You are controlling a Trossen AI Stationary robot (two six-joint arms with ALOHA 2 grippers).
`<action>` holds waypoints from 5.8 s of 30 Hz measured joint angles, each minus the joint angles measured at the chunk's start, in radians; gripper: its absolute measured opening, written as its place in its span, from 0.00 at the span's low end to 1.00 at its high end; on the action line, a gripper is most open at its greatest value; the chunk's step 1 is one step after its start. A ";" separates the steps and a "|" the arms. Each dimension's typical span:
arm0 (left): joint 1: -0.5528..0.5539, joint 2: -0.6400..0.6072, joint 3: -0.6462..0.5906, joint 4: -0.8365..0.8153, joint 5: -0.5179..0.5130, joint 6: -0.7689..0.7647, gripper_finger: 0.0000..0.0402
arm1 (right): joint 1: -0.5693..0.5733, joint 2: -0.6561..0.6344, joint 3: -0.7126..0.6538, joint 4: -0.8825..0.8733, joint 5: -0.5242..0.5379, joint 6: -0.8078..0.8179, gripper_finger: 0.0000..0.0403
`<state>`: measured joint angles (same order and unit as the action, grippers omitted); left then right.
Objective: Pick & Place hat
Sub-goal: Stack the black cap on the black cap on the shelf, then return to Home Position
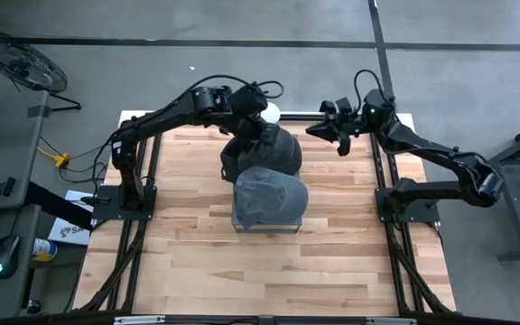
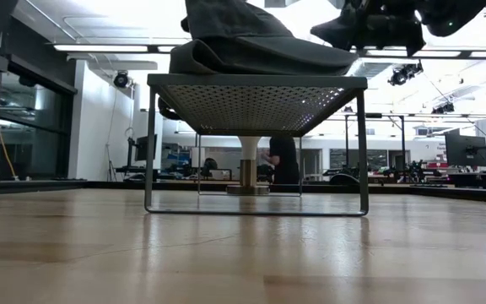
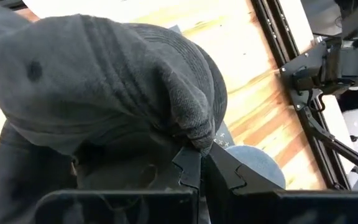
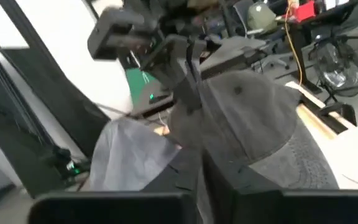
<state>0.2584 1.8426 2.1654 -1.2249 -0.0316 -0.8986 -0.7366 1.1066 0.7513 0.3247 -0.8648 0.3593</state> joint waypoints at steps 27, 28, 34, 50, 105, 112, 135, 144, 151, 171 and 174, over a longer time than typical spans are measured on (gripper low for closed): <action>-0.019 0.013 0.000 0.074 -0.014 -0.070 0.00 | 0.122 0.123 0.000 -0.055 0.165 -0.109 0.00; -0.019 0.013 0.000 0.070 -0.014 -0.074 0.00 | 0.130 0.130 0.000 -0.033 0.170 -0.102 0.00; -0.039 0.023 0.000 0.077 -0.003 -0.092 0.00 | 0.168 0.180 0.000 -0.007 0.244 -0.091 0.00; -0.057 0.047 0.000 0.040 0.020 -0.069 0.02 | 0.183 0.255 0.001 -0.032 0.280 -0.051 0.00; -0.056 -0.089 0.177 -0.196 -0.227 0.482 0.11 | 0.109 0.034 -0.002 -0.119 0.262 -0.078 0.00; -0.064 -0.164 0.177 -0.177 -0.293 0.640 0.11 | 0.077 -0.143 -0.001 -0.135 0.215 -0.024 0.00; -0.066 -0.263 0.124 -0.058 -0.001 0.915 0.11 | 0.299 -0.705 -0.053 -0.662 0.693 0.003 0.00; -0.128 -0.366 -0.268 0.245 0.048 0.910 0.11 | 0.467 -0.618 -0.322 -0.211 0.826 0.088 0.00; -0.134 -0.663 -0.752 0.611 0.045 0.786 0.11 | 0.598 -0.543 -0.375 -0.153 0.946 0.129 0.00; -0.134 -1.399 -1.580 0.974 -0.085 0.522 0.11 | 0.749 -0.626 -0.622 0.208 1.119 0.165 0.00; -0.134 -1.480 -1.634 0.971 -0.094 0.500 0.11 | 0.737 -0.667 -0.643 0.186 1.138 0.178 0.00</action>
<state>0.1242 0.3630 0.5310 -0.2536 -0.1261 -0.3981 0.0003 0.4392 0.1084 0.5104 0.2736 0.5373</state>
